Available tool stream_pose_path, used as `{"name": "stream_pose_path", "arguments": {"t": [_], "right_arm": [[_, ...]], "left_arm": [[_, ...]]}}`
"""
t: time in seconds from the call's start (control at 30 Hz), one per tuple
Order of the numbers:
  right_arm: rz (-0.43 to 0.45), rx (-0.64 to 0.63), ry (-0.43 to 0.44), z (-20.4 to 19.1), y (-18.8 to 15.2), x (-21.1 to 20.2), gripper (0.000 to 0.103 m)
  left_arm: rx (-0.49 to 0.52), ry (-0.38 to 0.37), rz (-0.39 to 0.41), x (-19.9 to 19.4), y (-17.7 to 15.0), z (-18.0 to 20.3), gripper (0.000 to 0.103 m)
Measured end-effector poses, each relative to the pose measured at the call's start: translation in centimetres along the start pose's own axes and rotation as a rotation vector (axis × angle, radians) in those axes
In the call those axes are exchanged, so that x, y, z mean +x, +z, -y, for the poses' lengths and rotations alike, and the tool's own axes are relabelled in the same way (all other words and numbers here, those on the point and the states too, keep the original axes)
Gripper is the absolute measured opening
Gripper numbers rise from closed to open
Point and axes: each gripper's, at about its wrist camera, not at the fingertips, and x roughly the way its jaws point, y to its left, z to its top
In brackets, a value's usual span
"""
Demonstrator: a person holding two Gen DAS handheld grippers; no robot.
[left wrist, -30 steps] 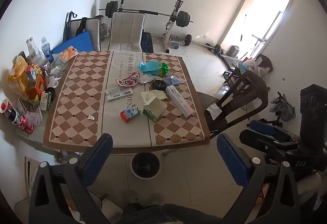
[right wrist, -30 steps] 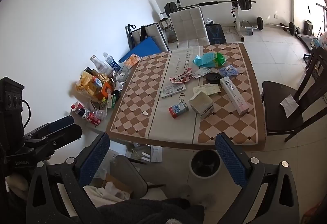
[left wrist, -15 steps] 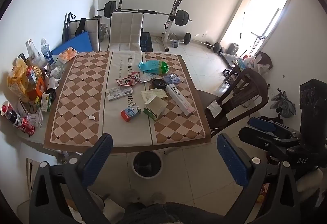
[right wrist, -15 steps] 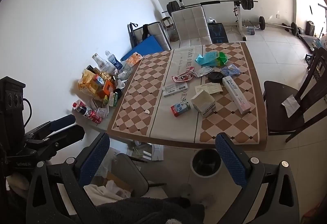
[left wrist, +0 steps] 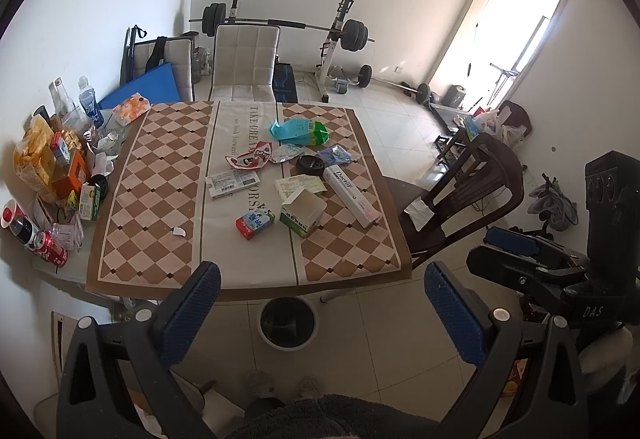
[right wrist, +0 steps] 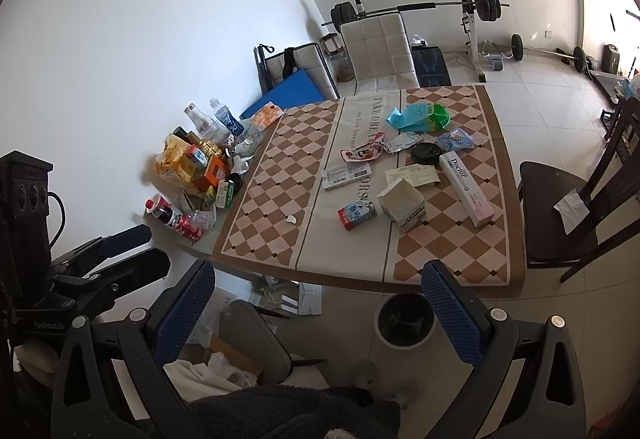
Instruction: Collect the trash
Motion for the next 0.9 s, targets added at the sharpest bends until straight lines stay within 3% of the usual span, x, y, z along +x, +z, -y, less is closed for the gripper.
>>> {"name": "stream_pose_path", "arguments": {"t": [0.9], "right_arm": [[0.001,-0.001,0.005,0.0,0.0,-0.11,0.103]], "left_arm": [[0.001,0.001,0.001,0.0,0.0,0.01,0.103]]}}
